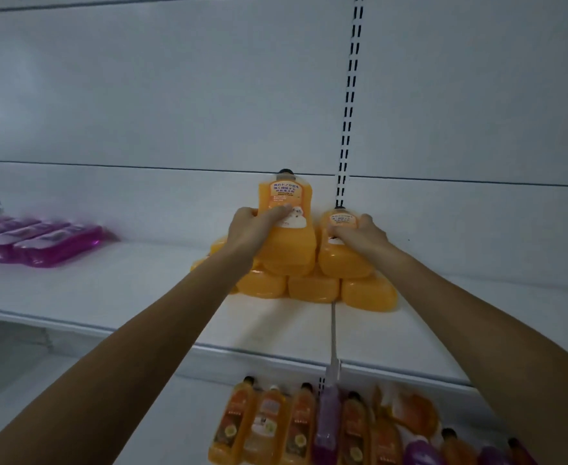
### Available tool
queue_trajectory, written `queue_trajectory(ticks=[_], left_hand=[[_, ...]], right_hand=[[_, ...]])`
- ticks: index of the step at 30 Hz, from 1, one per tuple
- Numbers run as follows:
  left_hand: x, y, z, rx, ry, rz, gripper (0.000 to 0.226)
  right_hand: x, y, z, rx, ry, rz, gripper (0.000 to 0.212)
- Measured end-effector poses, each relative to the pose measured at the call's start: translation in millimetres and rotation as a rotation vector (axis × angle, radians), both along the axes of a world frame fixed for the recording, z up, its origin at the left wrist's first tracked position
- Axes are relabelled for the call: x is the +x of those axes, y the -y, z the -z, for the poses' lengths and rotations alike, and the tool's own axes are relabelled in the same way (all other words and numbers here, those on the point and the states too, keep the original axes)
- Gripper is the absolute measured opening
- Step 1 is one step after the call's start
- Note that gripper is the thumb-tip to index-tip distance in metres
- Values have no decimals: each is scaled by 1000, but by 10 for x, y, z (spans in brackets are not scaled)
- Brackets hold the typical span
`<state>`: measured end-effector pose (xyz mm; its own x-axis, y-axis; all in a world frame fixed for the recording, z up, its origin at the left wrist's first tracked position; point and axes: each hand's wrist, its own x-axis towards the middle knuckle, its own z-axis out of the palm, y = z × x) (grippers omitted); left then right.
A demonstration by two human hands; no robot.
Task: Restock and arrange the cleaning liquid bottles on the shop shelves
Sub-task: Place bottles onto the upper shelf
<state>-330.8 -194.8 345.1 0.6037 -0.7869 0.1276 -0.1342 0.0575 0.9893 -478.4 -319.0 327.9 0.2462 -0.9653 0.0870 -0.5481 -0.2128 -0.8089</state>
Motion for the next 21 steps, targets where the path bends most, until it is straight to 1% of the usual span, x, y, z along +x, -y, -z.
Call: queue_trajectory(ticks=[3, 5, 6, 8, 11, 15, 18, 19, 21], left_hand=[[41, 212, -50, 27, 11, 50, 66], [56, 336, -63, 51, -16, 87, 67], [55, 384, -61, 66, -31, 106, 67], [47, 466, -56, 100, -20, 130, 67], [54, 575, -89, 161, 62, 175, 68], [21, 680, -146, 220, 168, 209, 65], [-2, 742, -93, 338, 416, 112, 72], [-11, 748, -74, 357, 447, 96, 72], [-28, 771, -46, 328, 460, 104, 65]], right_hand=[[84, 45, -4, -17, -115, 83, 80], [87, 60, -1, 1, -196, 104, 76], [76, 62, 2, 28, -207, 96, 73], [51, 87, 19, 49, -191, 88, 71], [81, 114, 38, 37, -146, 93, 65], [60, 76, 40, 49, 48, 134, 59], [-24, 4, 53, 48, 178, 105, 51], [-49, -27, 60, 44, 186, 74, 51], [-92, -101, 75, 18, 112, 25, 55]])
